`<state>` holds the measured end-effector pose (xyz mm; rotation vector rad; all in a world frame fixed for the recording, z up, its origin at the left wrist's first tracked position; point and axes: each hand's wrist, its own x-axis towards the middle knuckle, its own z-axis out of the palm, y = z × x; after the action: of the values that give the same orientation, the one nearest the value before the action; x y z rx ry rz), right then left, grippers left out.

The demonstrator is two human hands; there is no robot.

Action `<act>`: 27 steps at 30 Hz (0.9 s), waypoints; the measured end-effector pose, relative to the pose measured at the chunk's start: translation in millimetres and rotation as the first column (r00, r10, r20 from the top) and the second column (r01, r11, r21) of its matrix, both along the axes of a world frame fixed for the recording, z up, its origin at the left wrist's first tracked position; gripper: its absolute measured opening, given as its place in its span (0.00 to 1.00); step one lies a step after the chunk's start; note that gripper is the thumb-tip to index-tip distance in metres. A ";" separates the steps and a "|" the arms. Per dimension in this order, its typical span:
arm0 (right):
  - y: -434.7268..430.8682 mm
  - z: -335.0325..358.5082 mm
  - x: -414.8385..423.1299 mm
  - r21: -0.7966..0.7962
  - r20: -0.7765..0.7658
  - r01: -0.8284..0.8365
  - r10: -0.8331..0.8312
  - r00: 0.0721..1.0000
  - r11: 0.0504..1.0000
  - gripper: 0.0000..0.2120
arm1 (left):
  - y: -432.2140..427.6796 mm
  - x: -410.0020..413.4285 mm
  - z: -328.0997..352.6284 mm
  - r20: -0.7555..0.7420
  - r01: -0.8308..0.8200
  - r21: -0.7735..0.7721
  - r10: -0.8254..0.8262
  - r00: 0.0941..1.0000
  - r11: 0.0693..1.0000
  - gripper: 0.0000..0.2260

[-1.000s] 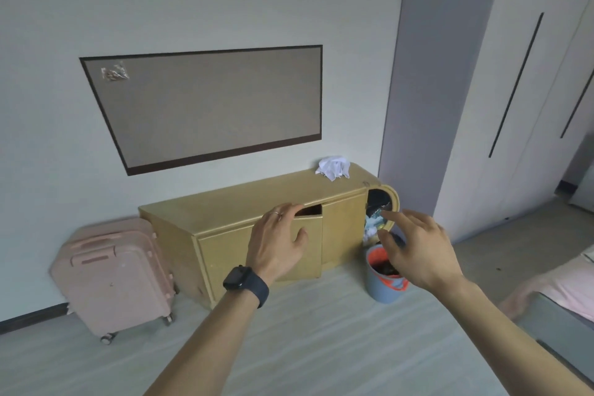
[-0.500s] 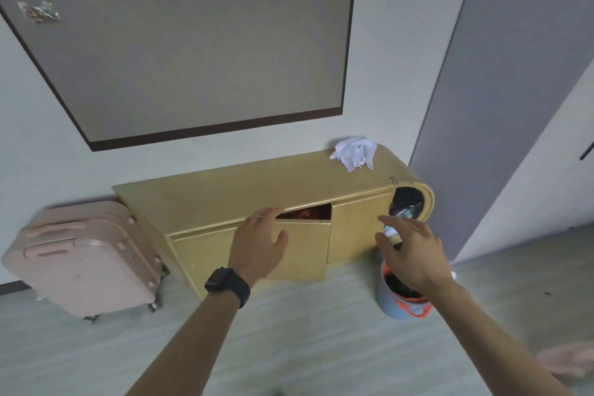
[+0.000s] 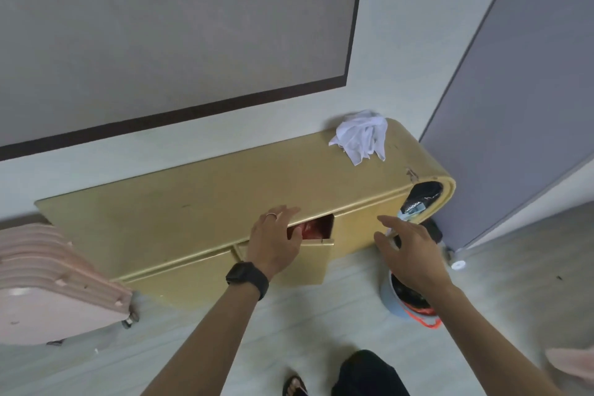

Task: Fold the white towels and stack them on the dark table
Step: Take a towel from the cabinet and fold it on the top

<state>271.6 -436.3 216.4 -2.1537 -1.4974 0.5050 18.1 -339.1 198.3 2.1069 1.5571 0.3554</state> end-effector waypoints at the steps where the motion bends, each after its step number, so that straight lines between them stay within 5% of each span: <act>1: 16.0 -7.2 5.8 -0.031 -0.025 -0.006 0.005 1.000 0.999 0.19 | 15.9 6.8 -5.1 -0.010 0.002 -0.018 -0.002 1.000 1.000 0.21; 12: 277.2 -78.8 88.9 -0.267 0.016 -0.171 0.182 0.983 0.948 0.20 | 212.2 85.7 -89.5 -0.154 -0.164 -0.210 0.132 0.979 0.964 0.24; 20: 477.2 -137.1 142.8 -0.279 0.259 -0.273 0.346 0.902 0.921 0.22 | 313.1 114.0 -183.5 -0.323 -0.252 -0.326 0.143 0.935 0.911 0.29; 27: 541.8 -193.2 164.6 -0.297 0.495 -0.363 0.467 0.732 0.883 0.13 | 335.4 124.8 -249.8 -0.381 -0.243 -0.418 0.074 0.922 0.875 0.30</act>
<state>436.1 105.5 23.3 -2.2074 -2.3798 0.1463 142.9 -3.7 -51.5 1.7305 1.8089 -0.3407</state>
